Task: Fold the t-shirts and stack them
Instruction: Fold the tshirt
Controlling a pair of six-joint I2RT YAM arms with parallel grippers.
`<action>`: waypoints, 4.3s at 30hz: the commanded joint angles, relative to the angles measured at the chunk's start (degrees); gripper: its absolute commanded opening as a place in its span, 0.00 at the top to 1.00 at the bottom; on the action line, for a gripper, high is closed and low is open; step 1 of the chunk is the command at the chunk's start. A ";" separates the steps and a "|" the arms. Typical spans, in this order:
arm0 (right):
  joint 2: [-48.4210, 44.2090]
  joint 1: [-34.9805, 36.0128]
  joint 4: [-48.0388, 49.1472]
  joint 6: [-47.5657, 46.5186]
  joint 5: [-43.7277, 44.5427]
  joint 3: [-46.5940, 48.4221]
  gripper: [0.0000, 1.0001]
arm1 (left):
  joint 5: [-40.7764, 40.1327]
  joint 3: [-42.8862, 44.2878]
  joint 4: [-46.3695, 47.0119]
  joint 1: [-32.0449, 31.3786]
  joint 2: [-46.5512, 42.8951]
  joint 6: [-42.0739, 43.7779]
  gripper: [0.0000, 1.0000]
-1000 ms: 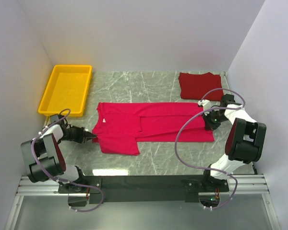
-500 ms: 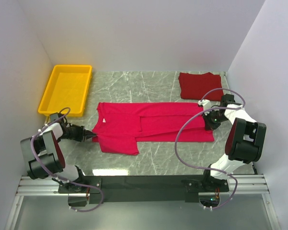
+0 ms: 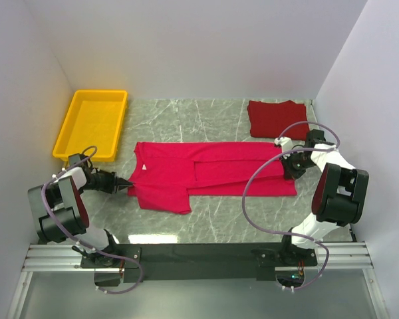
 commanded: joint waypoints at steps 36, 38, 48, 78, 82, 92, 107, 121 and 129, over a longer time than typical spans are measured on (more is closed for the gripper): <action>1.65 1.64 3.07 1.87 2.34 2.49 0.99 | 1.35 4.64 2.95 -0.75 5.39 1.50 0.99; 1.82 1.55 3.50 2.92 2.34 2.93 0.97 | 1.52 4.72 3.30 -0.84 5.65 1.50 0.99; -0.63 1.82 11.68 17.16 8.66 4.25 0.60 | 4.68 7.01 4.18 -0.84 2.67 1.06 0.59; -5.48 65.61 17.56 9.07 2.24 2.05 0.40 | -23.35 16.16 -3.55 2.06 -30.02 18.12 0.01; -0.65 72.64 22.74 11.54 8.20 2.23 0.39 | -24.75 14.39 -5.13 2.06 -33.63 18.11 0.01; 10.87 79.33 28.91 16.81 15.17 7.68 0.39 | -24.84 14.30 -6.37 2.06 -34.69 18.82 0.01; 6.39 75.92 22.59 21.46 7.62 15.93 1.00 | -22.65 13.87 -5.13 2.06 -33.81 18.82 0.01; 19.22 62.29 15.81 37.02 2.25 36.59 1.00 | -19.40 11.84 -3.82 2.06 -32.93 18.64 0.01; 24.67 58.42 16.60 46.42 4.27 38.70 0.91 | -17.20 10.88 -2.85 2.15 -32.05 18.20 0.01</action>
